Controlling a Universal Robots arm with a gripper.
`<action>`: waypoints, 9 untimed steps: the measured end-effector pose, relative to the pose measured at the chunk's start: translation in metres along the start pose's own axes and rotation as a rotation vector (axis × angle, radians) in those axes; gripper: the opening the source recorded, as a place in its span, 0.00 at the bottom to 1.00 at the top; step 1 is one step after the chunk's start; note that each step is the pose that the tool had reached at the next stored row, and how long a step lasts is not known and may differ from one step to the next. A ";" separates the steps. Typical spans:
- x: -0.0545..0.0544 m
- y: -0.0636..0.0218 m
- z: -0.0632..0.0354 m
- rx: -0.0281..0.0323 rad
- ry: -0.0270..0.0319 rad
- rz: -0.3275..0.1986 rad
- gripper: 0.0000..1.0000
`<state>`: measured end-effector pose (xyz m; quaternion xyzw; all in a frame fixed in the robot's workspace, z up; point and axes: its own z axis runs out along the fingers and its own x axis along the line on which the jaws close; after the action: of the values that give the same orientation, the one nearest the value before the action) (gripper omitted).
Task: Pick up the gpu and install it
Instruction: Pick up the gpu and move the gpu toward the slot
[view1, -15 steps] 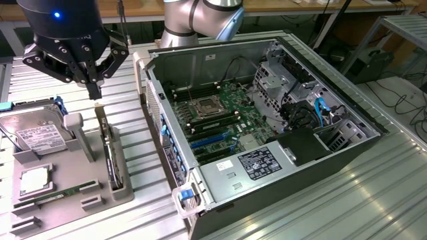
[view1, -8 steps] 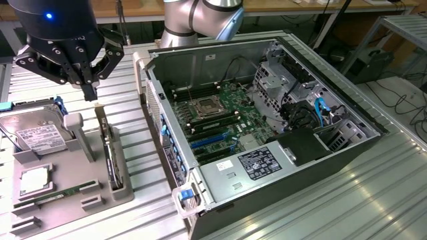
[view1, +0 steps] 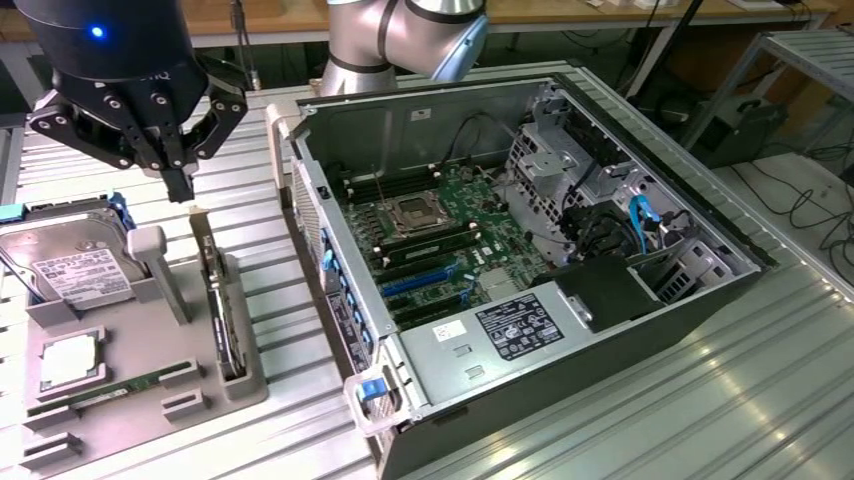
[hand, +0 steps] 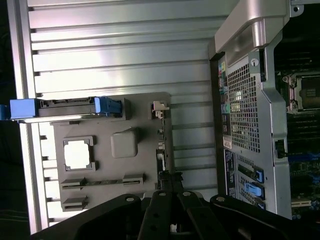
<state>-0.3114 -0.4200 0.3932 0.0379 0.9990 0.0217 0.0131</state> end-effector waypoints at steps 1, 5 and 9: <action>0.000 0.0000 0.0000 0.0000 0.0000 0.000 0.11; 0.000 0.0000 0.0000 0.0000 0.0000 0.000 0.11; 0.000 0.0000 0.0000 0.0000 0.0000 0.000 0.17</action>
<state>-0.3114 -0.4200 0.3932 0.0379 0.9990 0.0217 0.0131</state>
